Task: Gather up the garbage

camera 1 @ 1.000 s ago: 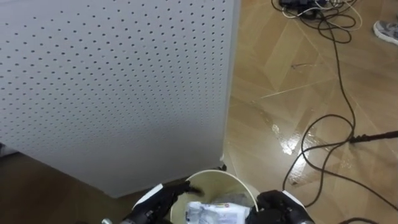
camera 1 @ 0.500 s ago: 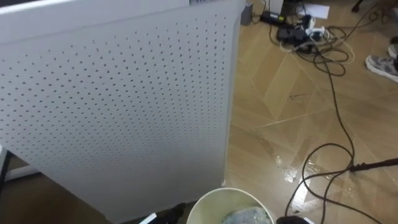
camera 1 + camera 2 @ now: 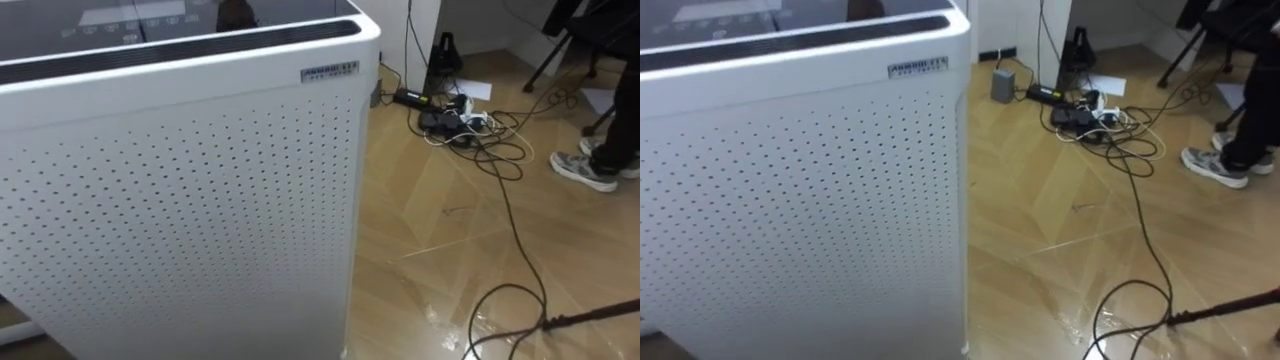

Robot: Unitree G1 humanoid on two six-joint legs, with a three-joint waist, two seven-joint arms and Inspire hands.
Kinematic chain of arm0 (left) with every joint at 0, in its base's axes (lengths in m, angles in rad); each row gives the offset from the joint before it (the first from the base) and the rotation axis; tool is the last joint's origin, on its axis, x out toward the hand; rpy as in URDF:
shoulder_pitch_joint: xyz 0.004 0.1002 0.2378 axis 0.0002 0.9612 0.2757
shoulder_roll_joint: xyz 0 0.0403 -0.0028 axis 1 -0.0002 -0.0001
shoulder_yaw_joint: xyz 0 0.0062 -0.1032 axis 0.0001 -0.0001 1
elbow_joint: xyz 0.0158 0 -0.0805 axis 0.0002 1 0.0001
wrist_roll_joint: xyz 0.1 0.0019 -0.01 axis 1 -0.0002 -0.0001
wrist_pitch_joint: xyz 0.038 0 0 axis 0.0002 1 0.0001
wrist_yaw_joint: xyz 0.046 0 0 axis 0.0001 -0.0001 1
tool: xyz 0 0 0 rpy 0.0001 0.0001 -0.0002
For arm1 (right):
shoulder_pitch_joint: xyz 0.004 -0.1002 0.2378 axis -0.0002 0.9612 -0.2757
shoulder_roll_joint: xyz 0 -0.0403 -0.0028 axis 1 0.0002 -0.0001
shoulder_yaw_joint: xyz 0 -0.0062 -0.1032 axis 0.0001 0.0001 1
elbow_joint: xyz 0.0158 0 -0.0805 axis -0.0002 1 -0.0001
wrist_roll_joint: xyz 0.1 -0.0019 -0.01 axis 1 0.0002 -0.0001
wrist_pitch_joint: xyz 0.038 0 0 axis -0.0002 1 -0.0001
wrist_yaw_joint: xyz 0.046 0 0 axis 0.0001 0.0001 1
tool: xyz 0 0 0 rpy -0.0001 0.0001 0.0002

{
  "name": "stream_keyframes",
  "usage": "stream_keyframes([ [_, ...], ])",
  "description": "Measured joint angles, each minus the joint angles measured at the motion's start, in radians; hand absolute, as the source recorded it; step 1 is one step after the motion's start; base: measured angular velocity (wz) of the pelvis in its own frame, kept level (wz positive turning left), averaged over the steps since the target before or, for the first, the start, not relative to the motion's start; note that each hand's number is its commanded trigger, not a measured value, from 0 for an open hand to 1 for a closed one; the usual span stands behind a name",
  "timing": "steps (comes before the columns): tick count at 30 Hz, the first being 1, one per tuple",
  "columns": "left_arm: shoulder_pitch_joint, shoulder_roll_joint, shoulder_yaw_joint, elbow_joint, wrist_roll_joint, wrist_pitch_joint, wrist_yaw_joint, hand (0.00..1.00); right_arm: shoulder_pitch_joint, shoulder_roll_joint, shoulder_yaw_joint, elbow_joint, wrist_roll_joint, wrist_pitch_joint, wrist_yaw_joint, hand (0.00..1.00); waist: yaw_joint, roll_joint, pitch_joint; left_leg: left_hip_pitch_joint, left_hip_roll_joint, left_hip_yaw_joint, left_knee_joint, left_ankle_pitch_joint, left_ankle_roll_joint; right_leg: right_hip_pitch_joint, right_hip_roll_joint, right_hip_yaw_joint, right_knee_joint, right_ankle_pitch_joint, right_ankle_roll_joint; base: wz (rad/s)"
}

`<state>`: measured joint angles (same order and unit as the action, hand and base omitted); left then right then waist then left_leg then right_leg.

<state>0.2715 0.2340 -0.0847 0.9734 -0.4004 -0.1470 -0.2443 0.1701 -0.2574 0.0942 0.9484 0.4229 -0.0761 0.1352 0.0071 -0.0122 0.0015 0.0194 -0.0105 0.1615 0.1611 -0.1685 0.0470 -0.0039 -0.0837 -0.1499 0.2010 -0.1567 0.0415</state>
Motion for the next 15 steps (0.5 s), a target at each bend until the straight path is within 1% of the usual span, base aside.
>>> stream_keyframes([
  [2, 0.024, -0.003, 0.017, 0.046, -0.078, 0.0, 0.025, 0.0, 0.023, 0.006, -0.031, 0.026, 0.002, 0.0, -0.016, 1.0, 0.003, 0.002, 0.0008, 0.011, 0.002, 0.004, -0.003, -0.005, -0.002, 0.011, 0.003, 0.003, -0.004, -0.001, 0.0, -0.06],
  [4, 0.03, -0.012, 0.057, 0.079, -0.101, -0.005, 0.039, 0.0, 0.041, 0.017, -0.062, 0.039, 0.009, 0.0, -0.03, 1.0, 0.001, 0.0, 0.0024, 0.01, 0.004, 0.006, -0.003, -0.008, -0.003, 0.013, 0.005, 0.004, -0.013, -0.001, 0.0, -0.04],
  [5, 0.027, -0.023, 0.086, 0.116, -0.111, -0.004, 0.047, 0.0, 0.039, 0.023, -0.083, 0.073, 0.015, 0.0, -0.033, 1.0, 0.001, -0.004, 0.0043, 0.012, 0.005, 0.006, -0.005, -0.009, -0.003, 0.015, 0.006, 0.004, -0.015, -0.001, 0.0, 0.0],
  [6, 0.031, -0.034, 0.107, 0.142, -0.115, -0.003, 0.062, 0.0, 0.036, 0.028, -0.096, 0.109, 0.018, 0.002, -0.037, 1.0, 0.001, -0.004, 0.0051, 0.023, 0.005, 0.007, -0.01, -0.009, -0.004, 0.023, 0.007, 0.006, -0.017, -0.001, 0.0, -0.06],
  [7, 0.036, -0.044, 0.127, 0.152, -0.116, 0.01, 0.08, 0.0, 0.036, 0.032, -0.109, 0.141, 0.024, 0.004, -0.038, 1.0, 0.002, -0.006, 0.0054, 0.035, 0.006, 0.008, -0.012, -0.013, -0.006, 0.032, 0.009, 0.01, -0.018, -0.001, 0.0, -0.08],
  [8, 0.037, -0.047, 0.131, 0.153, -0.116, 0.017, 0.088, 0.0, 0.036, 0.036, -0.119, 0.149, 0.027, 0.005, -0.039, 1.0, 0.003, -0.005, 0.0065, 0.042, 0.007, 0.01, -0.012, -0.015, -0.007, 0.039, 0.011, 0.012, -0.02, -0.001, 0.0, -0.14],
  [9, 0.039, -0.053, 0.144, 0.161, -0.117, 0.03, 0.102, 0.0, 0.037, 0.043, -0.128, 0.153, 0.029, 0.005, -0.041, 1.0, 0.004, -0.005, 0.0043, 0.048, 0.009, 0.018, -0.012, -0.019, -0.008, 0.044, 0.014, 0.021, -0.023, -0.001, 0.0, -0.2],
  [11, 0.028, -0.064, 0.178, 0.196, -0.119, 0.046, 0.116, 0.0, 0.023, 0.052, -0.137, 0.183, 0.024, 0.008, -0.041, 1.0, 0.004, -0.006, 0.0056, 0.06, 0.013, 0.026, -0.014, -0.02, -0.01, 0.057, 0.018, 0.029, -0.028, -0.001, -0.001, -0.15],
  [12, 0.028, -0.071, 0.205, 0.207, -0.119, 0.06, 0.124, 0.0, 0.019, 0.056, -0.154, 0.205, 0.021, 0.014, -0.037, 1.0, 0.003, -0.007, 0.0036, 0.067, 0.014, 0.028, -0.016, -0.023, -0.012, 0.065, 0.02, 0.037, -0.032, -0.002, -0.002, -0.03],
  [14, 0.028, -0.075, 0.224, 0.216, -0.121, 0.078, 0.133, 0.0, 0.018, 0.059, -0.172, 0.223, 0.022, 0.028, -0.036, 1.0, 0.004, -0.01, 0.0032, 0.079, 0.014, 0.028, -0.017, -0.025, -0.013, 0.072, 0.021, 0.038, -0.033, -0.003, -0.003, -0.02],
  [15, 0.028, -0.077, 0.238, 0.223, -0.126, 0.094, 0.141, 0.0, 0.017, 0.06, -0.182, 0.225, 0.022, 0.037, -0.036, 1.0, 0.003, -0.013, 0.0028, 0.08, 0.014, 0.028, -0.017, -0.025, -0.013, 0.073, 0.021, 0.038, -0.033, -0.005, -0.003, 0.0],
])
